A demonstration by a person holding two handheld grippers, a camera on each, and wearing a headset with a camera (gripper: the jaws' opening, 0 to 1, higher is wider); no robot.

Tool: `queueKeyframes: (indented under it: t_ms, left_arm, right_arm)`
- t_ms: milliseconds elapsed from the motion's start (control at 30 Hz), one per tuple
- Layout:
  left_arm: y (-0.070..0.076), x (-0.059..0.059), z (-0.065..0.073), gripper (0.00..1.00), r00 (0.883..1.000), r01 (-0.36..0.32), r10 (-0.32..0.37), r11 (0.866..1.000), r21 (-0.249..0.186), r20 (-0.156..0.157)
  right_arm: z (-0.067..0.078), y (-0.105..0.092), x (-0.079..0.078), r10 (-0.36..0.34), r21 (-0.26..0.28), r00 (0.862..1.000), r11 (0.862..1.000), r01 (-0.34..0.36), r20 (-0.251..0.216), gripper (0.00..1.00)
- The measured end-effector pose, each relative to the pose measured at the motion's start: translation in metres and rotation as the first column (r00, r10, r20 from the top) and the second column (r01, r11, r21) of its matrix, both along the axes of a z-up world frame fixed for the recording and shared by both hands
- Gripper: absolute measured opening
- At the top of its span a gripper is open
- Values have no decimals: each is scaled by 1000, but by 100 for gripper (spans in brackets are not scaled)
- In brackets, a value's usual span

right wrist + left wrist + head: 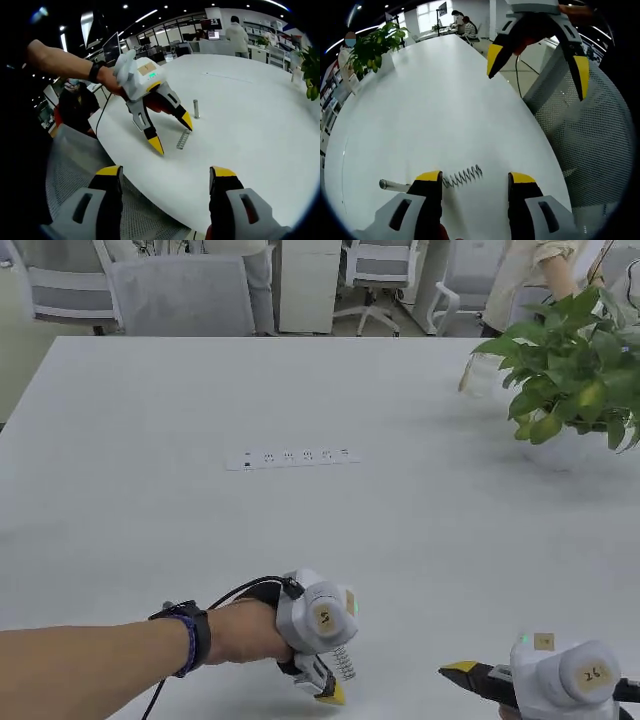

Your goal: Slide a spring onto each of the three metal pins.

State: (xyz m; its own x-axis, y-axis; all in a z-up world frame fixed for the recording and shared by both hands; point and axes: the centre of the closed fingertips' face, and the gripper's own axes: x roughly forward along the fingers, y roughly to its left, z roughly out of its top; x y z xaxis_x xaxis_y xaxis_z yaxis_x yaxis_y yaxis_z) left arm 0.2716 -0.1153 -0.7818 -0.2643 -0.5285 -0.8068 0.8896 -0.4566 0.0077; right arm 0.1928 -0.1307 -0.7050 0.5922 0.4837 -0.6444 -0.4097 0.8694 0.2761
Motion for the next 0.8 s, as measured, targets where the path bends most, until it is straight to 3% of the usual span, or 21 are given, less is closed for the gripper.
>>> queueKeyframes:
  t_ms: [300, 700, 733, 767, 800]
  left_arm:
    - [6, -2, -10, 47, 1000, -9, 10, 999, 37, -21]
    - [22, 9, -12, 39, 1000, -28, 28, 998, 58, 4]
    - [23, 10, -12, 37, 1000, -24, 24, 998, 58, 9]
    - [23, 12, -12, 35, 999, -13, 11, 998, 57, 34]
    - [25, 11, -11, 33, 1000, -14, 12, 998, 60, 24]
  right_arm:
    - [-1, 3, 3, 5, 7, 1000, 1000, -5, 5, 69]
    - [-2, 6, 4, 29, 0, 1000, 1000, -29, 6, 70]
    - [-2, 6, 4, 29, 0, 1000, 1000, -29, 6, 70]
    - [-2, 7, 5, 29, 0, 1000, 1000, -29, 7, 70]
    - [-2, 7, 5, 29, 0, 1000, 1000, -29, 8, 70]
